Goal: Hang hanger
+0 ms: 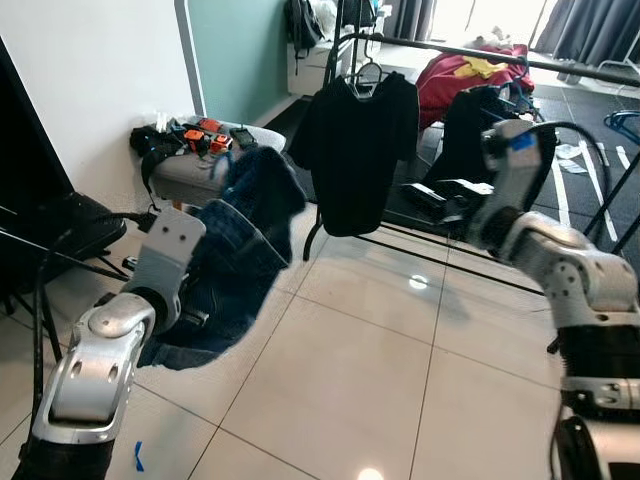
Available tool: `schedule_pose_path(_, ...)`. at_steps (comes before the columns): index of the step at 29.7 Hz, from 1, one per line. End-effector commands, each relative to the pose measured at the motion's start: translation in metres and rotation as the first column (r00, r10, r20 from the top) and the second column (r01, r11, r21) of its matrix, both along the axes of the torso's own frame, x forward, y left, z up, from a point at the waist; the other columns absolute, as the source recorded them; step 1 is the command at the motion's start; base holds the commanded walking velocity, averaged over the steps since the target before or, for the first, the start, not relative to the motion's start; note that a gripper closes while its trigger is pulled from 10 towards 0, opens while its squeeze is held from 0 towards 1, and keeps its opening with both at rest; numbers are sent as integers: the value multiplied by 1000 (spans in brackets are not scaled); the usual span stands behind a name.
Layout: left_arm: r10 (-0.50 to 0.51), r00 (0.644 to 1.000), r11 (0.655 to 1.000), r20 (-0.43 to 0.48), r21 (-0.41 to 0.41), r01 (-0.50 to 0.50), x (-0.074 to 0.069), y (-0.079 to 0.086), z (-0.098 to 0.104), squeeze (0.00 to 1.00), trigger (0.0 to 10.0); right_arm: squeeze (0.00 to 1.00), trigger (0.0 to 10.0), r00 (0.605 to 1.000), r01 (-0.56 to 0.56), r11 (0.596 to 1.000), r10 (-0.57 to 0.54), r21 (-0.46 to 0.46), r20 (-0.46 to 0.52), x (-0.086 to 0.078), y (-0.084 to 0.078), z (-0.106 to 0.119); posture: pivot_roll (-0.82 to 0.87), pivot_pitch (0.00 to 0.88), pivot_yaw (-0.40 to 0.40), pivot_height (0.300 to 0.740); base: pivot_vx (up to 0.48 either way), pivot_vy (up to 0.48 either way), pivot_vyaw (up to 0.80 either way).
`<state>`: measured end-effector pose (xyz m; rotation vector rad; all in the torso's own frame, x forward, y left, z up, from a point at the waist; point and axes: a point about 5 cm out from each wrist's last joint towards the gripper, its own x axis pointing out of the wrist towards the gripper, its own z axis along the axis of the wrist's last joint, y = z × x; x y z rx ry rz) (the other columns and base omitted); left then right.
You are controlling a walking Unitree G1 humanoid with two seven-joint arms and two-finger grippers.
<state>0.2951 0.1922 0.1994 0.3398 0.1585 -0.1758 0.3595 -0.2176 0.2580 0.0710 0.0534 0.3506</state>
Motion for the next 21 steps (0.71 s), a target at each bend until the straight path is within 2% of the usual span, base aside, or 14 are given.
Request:
schedule_pose_path(1,-30,996,999,81,-12,31,-2,-7,15,0,10000,0,10000,1000,2,1000,-2,1,2,1,2,-3,-68,53,-37,740,0,0,0)
schedule_pose_path(9,-80,992,996,96,-32,83,-5,-19,17,0,10000,0,10000,998,-58,998,58,24,12,4,13,-6,-62,54,-40,740,0,0,0)
schedule_pose_path(10,-123,987,991,101,-31,127,-8,-25,18,0,10000,0,10000,995,-100,994,99,38,25,6,18,-5,-61,56,-42,740,0,0,0)
schedule_pose_path(12,-145,984,989,102,-25,148,-9,-28,18,0,10000,0,10000,992,-122,991,121,46,28,6,20,-4,-60,57,-43,740,0,0,0)
schedule_pose_path(19,-207,972,978,108,-1,208,-14,-36,20,0,10000,0,10000,988,-152,987,152,52,9,6,22,-5,-58,59,-48,740,0,0,0)
schedule_pose_path(21,-272,955,962,118,7,273,-18,-47,22,0,10000,0,10000,984,-179,983,179,49,3,5,26,-6,-57,61,-49,740,0,0,0)
